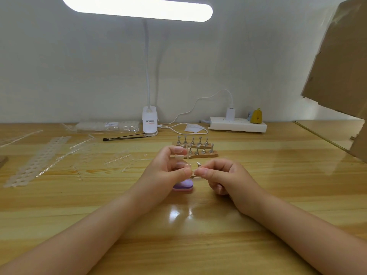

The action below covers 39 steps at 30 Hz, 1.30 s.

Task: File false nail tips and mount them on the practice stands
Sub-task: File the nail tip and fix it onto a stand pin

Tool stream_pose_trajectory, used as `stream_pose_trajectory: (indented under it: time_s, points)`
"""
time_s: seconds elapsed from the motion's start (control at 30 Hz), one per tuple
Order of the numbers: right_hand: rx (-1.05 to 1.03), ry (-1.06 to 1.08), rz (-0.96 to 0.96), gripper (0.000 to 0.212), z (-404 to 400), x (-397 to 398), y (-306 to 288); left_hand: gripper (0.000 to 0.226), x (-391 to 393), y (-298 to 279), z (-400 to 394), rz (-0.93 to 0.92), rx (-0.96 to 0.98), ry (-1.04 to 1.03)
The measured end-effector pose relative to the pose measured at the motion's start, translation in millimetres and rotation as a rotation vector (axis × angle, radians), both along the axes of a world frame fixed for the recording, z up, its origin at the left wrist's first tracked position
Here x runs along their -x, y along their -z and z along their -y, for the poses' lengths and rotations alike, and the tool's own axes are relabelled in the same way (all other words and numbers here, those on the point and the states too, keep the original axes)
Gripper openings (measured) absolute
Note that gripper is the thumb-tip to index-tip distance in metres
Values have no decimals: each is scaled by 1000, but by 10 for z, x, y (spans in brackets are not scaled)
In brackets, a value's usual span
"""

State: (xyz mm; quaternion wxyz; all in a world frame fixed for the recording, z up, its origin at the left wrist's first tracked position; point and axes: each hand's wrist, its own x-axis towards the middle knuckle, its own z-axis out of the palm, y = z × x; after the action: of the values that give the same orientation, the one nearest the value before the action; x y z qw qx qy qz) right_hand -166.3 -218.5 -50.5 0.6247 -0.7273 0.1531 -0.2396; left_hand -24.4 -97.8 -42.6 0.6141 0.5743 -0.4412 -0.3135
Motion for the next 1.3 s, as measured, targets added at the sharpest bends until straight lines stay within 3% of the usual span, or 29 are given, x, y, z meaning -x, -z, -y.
stream_pose_trajectory:
  time_s: [0.1, 0.2, 0.43, 0.57, 0.67, 0.8, 0.93, 1.03, 1.1, 1.13, 1.2, 1.3]
  points:
    - [-77, -73, 7, 32, -8, 3, -8, 46, -32, -42, 8, -73, -46, 52]
    - [-171, -159, 22, 11, -32, -2, -40, 60, -84, -64, 16, -160, -64, 144]
    - [-267, -295, 42, 9, -79, -19, -59, 42, -154, -92, -15, -372, -38, 456]
    - [-325, -299, 42, 12, -55, -27, -44, 49, -188, -109, -26, -428, -23, 573]
    - [-361, -283, 54, 12, -35, -23, -41, 47, -235, -144, -17, -425, 14, 461]
    - [-369, -175, 81, 6, -44, -23, -34, 38, -330, -136, 36, -90, -85, -56]
    - [-378, -75, 75, 15, -27, -27, -32, 28, -468, -16, 63, 346, -373, -460]
    - [-379, -15, 69, 19, -24, -37, -15, 38, -466, 67, 34, 948, -693, -586]
    - [-374, 12, 76, 20, -18, -43, -3, 38, -443, 67, 20, 1322, -770, -746]
    - [-373, 26, 78, 23, -11, -48, 3, 39, -420, 37, 11, 1408, -742, -800]
    - [-377, 54, 88, 33, 1, -60, 13, 45, -372, 12, 5, 1370, -531, -706]
    - [-403, 78, 125, 31, 11, -69, 23, 49, -180, 14, -6, 1141, -231, -301]
